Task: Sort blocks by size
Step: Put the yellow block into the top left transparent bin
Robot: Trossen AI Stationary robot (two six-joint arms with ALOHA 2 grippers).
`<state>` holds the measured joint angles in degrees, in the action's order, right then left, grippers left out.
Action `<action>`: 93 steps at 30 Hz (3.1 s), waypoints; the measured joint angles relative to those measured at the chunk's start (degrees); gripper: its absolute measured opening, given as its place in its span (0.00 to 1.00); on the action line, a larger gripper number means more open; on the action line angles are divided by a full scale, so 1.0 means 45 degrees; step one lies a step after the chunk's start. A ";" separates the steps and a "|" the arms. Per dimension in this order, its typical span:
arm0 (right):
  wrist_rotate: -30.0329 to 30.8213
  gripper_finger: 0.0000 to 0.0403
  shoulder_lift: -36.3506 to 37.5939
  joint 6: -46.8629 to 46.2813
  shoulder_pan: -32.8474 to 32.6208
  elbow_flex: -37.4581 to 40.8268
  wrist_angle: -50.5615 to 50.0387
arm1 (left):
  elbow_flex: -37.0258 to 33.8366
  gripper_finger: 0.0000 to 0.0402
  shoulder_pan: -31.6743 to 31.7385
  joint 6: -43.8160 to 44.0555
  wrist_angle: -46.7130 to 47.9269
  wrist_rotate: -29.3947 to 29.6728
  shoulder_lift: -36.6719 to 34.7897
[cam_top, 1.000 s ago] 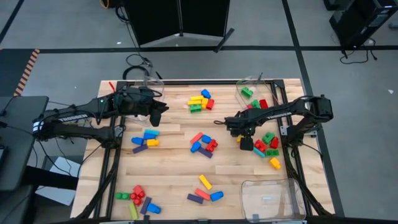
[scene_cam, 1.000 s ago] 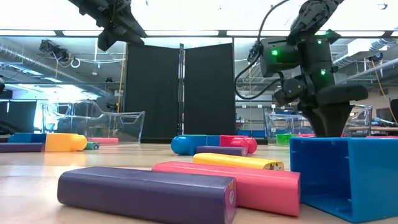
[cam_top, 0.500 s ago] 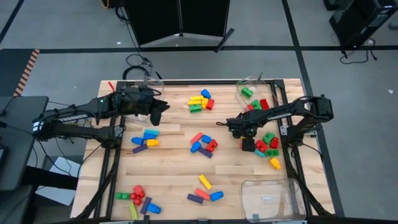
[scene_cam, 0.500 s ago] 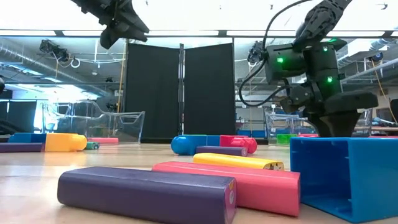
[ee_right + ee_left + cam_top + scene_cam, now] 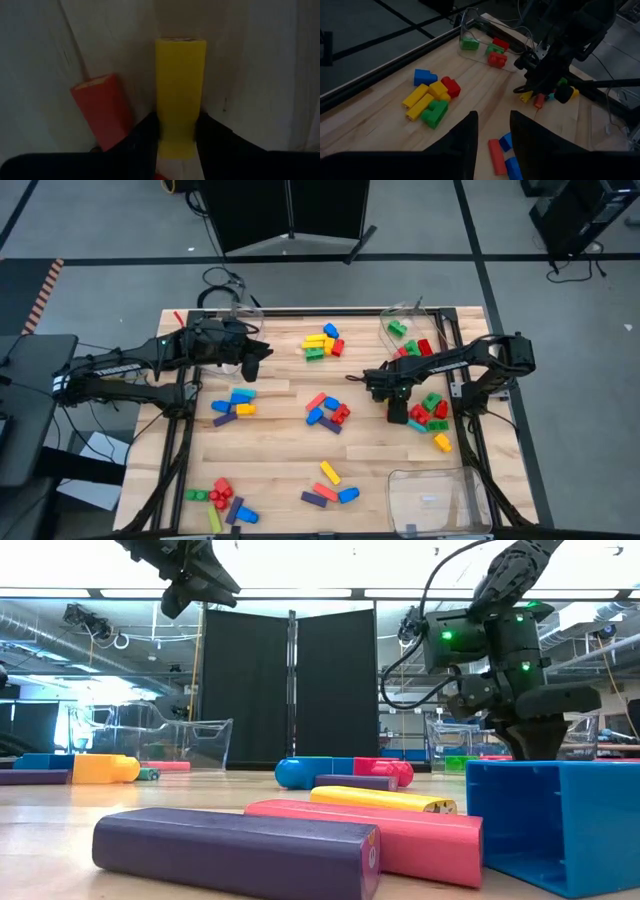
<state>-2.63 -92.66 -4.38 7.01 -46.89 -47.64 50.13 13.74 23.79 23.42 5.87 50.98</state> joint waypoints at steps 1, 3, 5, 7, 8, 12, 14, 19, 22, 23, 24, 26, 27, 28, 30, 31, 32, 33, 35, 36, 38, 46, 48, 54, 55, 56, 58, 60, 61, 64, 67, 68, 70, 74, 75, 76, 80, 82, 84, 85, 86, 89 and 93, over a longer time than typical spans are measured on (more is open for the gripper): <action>0.0000 0.27 -0.0018 -0.0034 0.0000 -0.0086 -0.0014 | 0.0000 0.30 0.0000 -0.0192 0.0005 0.0000 0.0000; 0.0008 0.27 -0.0044 -0.0103 0.0000 -0.0380 0.0127 | 0.0000 0.30 0.0000 -0.0465 0.0005 0.0000 0.0000; 0.0011 0.27 -0.0028 -0.0369 0.0000 -0.0741 0.0249 | 0.0000 0.30 0.0000 -0.0684 -0.0005 0.0005 0.0005; 0.0015 0.27 -0.0029 -0.0669 0.0000 -0.1039 -0.0016 | 0.0000 0.30 0.0000 -0.0911 -0.0005 0.0019 0.0005; 0.0015 0.27 -0.0034 -0.0801 0.0000 -0.1236 -0.0058 | 0.0000 0.30 0.0000 -0.0910 -0.0003 0.0043 0.0005; 0.0015 0.27 -0.0020 -0.1137 -0.0041 -0.2269 -0.0117 | 0.0000 0.30 0.0000 -0.0874 -0.0046 0.0058 0.0005; 0.0015 0.27 -0.0020 -0.1137 -0.0111 -0.2922 -0.0193 | 0.0000 0.30 0.0000 -0.0866 -0.0243 0.0063 0.0005; 0.0236 0.27 -0.0020 -0.1335 -0.0249 -0.4815 -0.0354 | 0.0000 0.30 0.0000 -0.0914 -0.0984 0.0078 0.0005; 0.1147 0.27 -0.0005 -0.1417 -0.0354 -0.5970 -0.0243 | 0.0000 0.30 0.0000 -0.0918 -0.1583 0.0087 0.0005; 0.1458 0.27 -0.0005 -0.1394 -0.0379 -0.6351 -0.0183 | 0.0000 0.30 0.0000 -0.0903 -0.1782 0.0103 0.0005; 0.1764 0.27 -0.0005 -0.1366 -0.0389 -0.6714 -0.0083 | 0.0000 0.30 0.0000 -0.0833 -0.2012 0.0140 0.0019; 0.2242 0.27 -0.0001 -0.1361 -0.0380 -0.7414 0.0224 | 0.0000 0.30 0.0000 -0.0361 -0.2723 0.0380 0.0154; 0.2408 0.27 0.0000 -0.1365 -0.0379 -0.7718 0.0417 | 0.0000 0.30 0.0000 0.0025 -0.2957 0.0518 0.0181; 0.2521 0.27 0.0000 -0.1377 -0.0376 -0.7996 0.0654 | -0.0005 0.30 0.0000 0.0443 -0.3206 0.0664 0.0191; 0.2763 0.28 0.0000 -0.1536 -0.0329 -0.8490 0.1183 | 0.0003 0.30 0.0000 0.1174 -0.4089 0.1049 0.0390; 0.2876 0.28 0.0000 -0.1723 -0.0288 -0.8678 0.1491 | 0.0019 0.30 0.0005 0.1449 -0.4428 0.1262 0.0463; 0.2970 0.28 0.0002 -0.1988 -0.0248 -0.8837 0.1813 | 0.0015 0.30 0.0005 0.1555 -0.4558 0.1433 0.0537; 0.3003 0.28 0.0005 -0.2273 -0.0186 -0.8961 0.2105 | -0.0009 0.30 0.0005 0.1765 -0.4884 0.1452 0.0682; 0.3011 0.28 0.0005 -0.2804 -0.0053 -0.9198 0.2461 | -0.0005 0.30 0.0005 0.1892 -0.5829 0.1314 0.0986; 0.3016 0.28 0.0005 -0.3006 -0.0005 -0.9306 0.2607 | -0.0005 0.30 0.0005 0.2092 -0.6126 0.1098 0.1132; 0.3050 0.28 0.0005 -0.3258 0.0070 -0.9531 0.2834 | -0.0001 0.30 0.0000 0.2729 -0.7114 0.0821 0.1533; 0.3041 0.28 0.0009 -0.4267 0.0170 -0.9875 0.2515 | 0.0000 0.29 0.0004 0.5933 -0.7839 0.0637 0.2850; 0.3041 0.28 0.0009 -0.4285 0.0170 -0.9875 0.2390 | 0.0000 0.29 0.0003 0.6476 -0.7837 0.0412 0.3073; 0.3010 0.28 0.0009 -0.4328 0.0180 -0.9875 0.2284 | 0.0700 0.29 -0.0016 0.6771 -0.7220 0.0098 0.3643; 0.3002 0.28 0.0009 -0.4328 0.0180 -0.9875 0.2267 | 0.0872 0.29 -0.0052 0.6725 -0.7052 0.0099 0.3750; 0.3002 0.28 0.0009 -0.4328 0.0180 -0.9875 0.2255 | 0.1050 0.29 -0.0088 0.6569 -0.6916 0.0102 0.3871; 0.2997 0.28 0.0009 -0.4328 0.0215 -0.9875 0.2256 | 0.1413 0.28 -0.0180 0.6329 -0.6835 0.0121 0.4136; 0.2997 0.28 0.0009 -0.4328 0.0253 -0.9875 0.2248 | 0.1803 0.28 -0.0256 0.6102 -0.6441 0.0136 0.4417; 0.2997 0.28 0.0009 -0.4328 0.0267 -0.9875 0.2248 | 0.2019 0.29 -0.0272 0.6085 -0.6124 0.0136 0.4567; 0.2997 0.28 0.0009 -0.4333 0.0277 -0.9875 0.2248 | 0.2414 0.29 -0.0295 0.6064 -0.5359 0.0194 0.4967; 0.2987 0.28 0.0009 -0.4348 0.0282 -0.9875 0.2234 | 0.2585 0.29 -0.0321 0.6015 -0.5387 0.0224 0.5212; 0.2982 0.28 0.0009 -0.4348 0.0282 -0.9875 0.2224 | 0.2622 0.29 -0.0321 0.5900 -0.5438 0.0233 0.5254; 0.2982 0.28 0.0009 -0.4344 0.0282 -0.9875 0.2175 | 0.2623 0.29 -0.0324 0.5793 -0.5401 0.0328 0.5303; 0.2924 0.28 0.0009 -0.4343 0.0287 -0.9875 0.2208 | 0.2623 0.29 -0.0325 0.5760 -0.5463 0.0638 0.5304; 0.2924 0.28 0.0009 -0.4343 0.0287 -0.9875 0.2214 | 0.2623 0.29 -0.0325 0.5758 -0.5494 0.0666 0.5304; 0.2924 0.28 0.0009 -0.4343 0.0284 -0.9875 0.2214 | 0.2623 0.29 -0.0330 0.5735 -0.5533 0.0749 0.5308; 0.2775 0.28 0.0009 -0.4358 0.0293 -0.9870 0.2197 | 0.2623 0.29 -0.0330 0.5452 -0.5767 0.1084 0.5440; 0.2663 0.28 -0.0005 -0.4354 0.0290 -0.9870 0.2264 | 0.2623 0.29 -0.0330 0.5431 -0.6196 0.1190 0.5603; 0.2616 0.28 -0.0005 -0.4368 0.0282 -0.9866 0.2204 | 0.2615 0.29 -0.0325 0.5430 -0.6333 0.1221 0.5667; 0.2636 0.28 -0.0010 -0.4374 0.0287 -0.9866 0.2266 | 0.2615 0.29 -0.0327 0.5425 -0.6526 0.1319 0.5794; 0.2712 0.28 -0.0010 -0.4382 0.0287 -0.9866 0.2222 | 0.2618 0.29 -0.0324 0.5420 -0.6706 0.1356 0.5875; 0.2755 0.28 -0.0020 -0.4390 0.0301 -0.9861 0.2141 | 0.2618 0.29 -0.0320 0.5420 -0.6886 0.1448 0.6126; 0.2773 0.28 -0.0025 -0.4387 0.0322 -0.9833 0.2062 | 0.2618 0.28 -0.0316 0.5425 -0.7061 0.1544 0.6381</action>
<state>9.85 -92.77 -24.12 8.45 -91.14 -38.35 61.91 12.32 48.21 -8.35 12.82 79.70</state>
